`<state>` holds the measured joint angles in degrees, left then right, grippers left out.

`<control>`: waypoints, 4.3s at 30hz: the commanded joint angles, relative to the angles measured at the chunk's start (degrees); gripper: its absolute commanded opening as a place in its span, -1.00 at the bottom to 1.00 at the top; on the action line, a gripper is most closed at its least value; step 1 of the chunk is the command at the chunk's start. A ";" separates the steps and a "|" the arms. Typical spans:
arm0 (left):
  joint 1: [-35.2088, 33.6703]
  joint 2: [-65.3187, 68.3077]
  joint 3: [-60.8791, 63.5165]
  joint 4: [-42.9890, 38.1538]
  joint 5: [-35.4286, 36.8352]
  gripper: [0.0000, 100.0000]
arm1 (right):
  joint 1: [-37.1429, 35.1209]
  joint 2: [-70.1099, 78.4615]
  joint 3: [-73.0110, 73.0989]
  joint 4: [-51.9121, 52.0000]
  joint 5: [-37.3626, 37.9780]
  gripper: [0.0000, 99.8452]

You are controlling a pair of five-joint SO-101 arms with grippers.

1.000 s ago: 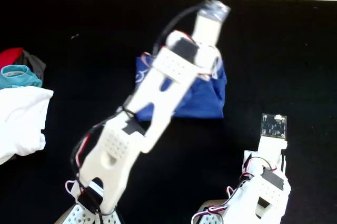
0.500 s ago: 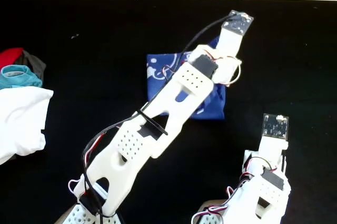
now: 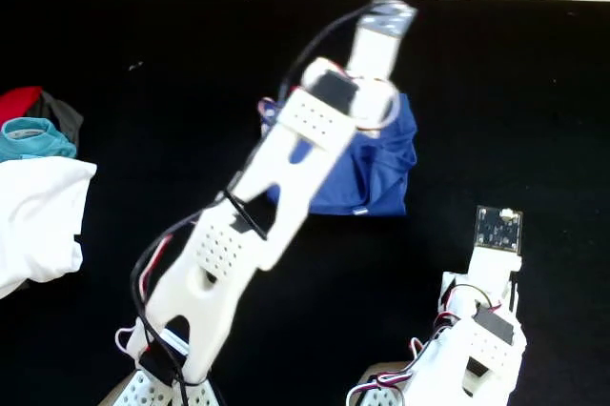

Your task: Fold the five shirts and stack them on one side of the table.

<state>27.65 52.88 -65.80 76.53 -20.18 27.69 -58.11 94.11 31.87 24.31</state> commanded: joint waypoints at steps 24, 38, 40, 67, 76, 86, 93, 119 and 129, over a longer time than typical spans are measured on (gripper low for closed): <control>8.66 9.71 -29.58 17.05 0.35 -0.98 | 0.57 -0.13 1.01 -1.36 -0.79 -0.99; 7.52 19.12 -22.64 15.82 0.62 -0.98 | 0.57 -0.13 1.01 -1.36 -0.79 -0.99; 9.27 18.86 -22.81 18.64 0.62 -0.98 | 0.57 -0.13 1.01 -1.36 -0.79 -0.99; -3.56 -12.09 27.03 17.76 0.35 -0.98 | 0.57 -0.13 1.01 -1.36 -0.70 -0.99; -3.65 -15.25 27.12 13.71 0.62 -0.98 | 0.57 -0.13 1.01 -1.36 -0.70 -0.99; -7.34 -31.34 20.70 24.44 0.62 -0.98 | 0.57 -0.13 1.01 -1.36 -0.79 -0.99; -18.51 -32.92 39.34 19.34 1.85 -0.98 | 0.48 -0.13 1.01 -1.36 -0.79 -0.99; -30.46 -46.55 98.77 -37.71 12.48 -0.98 | -7.25 0.57 -37.05 30.90 -0.88 -0.99; -30.46 -46.11 98.24 -37.54 12.48 -0.98 | -21.49 31.43 -64.84 37.58 -11.60 -0.95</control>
<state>-2.68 6.46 33.19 39.96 -8.31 10.46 -38.15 39.08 67.30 14.90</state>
